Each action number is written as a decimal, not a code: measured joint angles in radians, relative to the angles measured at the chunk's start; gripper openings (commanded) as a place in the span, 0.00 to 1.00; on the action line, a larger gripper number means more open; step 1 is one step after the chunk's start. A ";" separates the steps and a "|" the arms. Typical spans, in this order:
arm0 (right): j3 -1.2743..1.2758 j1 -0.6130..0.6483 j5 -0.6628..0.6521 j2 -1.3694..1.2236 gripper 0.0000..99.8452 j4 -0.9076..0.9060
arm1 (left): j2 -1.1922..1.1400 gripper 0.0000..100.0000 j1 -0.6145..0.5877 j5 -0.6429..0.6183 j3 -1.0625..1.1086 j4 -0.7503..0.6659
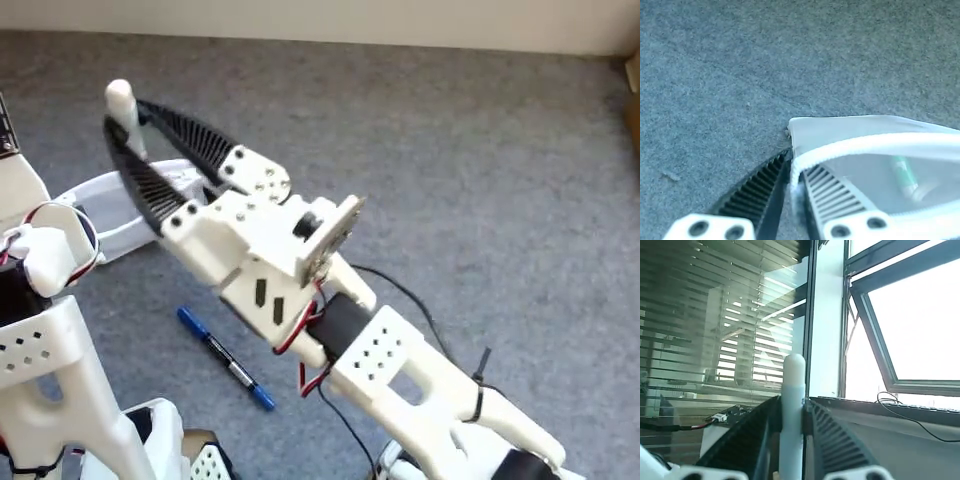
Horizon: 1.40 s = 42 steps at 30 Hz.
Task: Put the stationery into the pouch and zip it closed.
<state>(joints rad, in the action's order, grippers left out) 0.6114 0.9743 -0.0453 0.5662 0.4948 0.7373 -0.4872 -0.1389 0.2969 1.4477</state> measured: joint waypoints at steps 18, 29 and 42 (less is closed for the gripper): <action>0.009 0.008 0.000 -0.222 0.00 0.031 | 0.000 0.01 0.000 0.000 0.000 0.000; 0.009 0.008 0.000 -0.222 0.00 -0.003 | 0.000 0.01 0.000 0.000 0.000 0.000; 0.009 0.008 -0.193 -0.222 0.00 -0.242 | 0.000 0.01 0.000 0.000 0.000 0.000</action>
<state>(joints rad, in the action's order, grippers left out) 0.6206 0.9820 -0.2386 0.3437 0.2524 0.7373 -0.4872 -0.1389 0.2969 1.4477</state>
